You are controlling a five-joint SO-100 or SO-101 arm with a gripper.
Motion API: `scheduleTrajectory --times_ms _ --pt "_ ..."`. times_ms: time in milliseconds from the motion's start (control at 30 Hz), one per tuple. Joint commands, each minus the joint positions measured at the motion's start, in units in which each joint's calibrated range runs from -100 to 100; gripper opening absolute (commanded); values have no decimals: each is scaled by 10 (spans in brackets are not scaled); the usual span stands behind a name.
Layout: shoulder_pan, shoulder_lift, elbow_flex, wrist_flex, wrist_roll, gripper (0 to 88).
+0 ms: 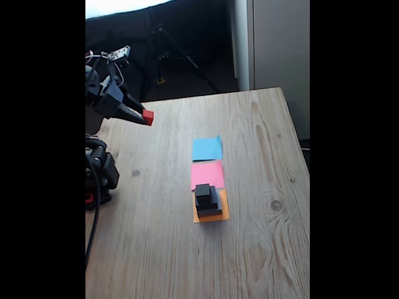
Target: Tower of hanoi
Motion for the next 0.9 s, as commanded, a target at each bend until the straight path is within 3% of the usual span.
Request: scheduleTrajectory --times_ms 0,267,467,733,867 --pt "27 -48 119 -88 7 4" --pt "33 -74 285 -221 7 4" --pt "16 -71 474 -465 7 4" --pt "-13 23 566 -690 7 4" --pt "-19 84 637 -878 7 4"
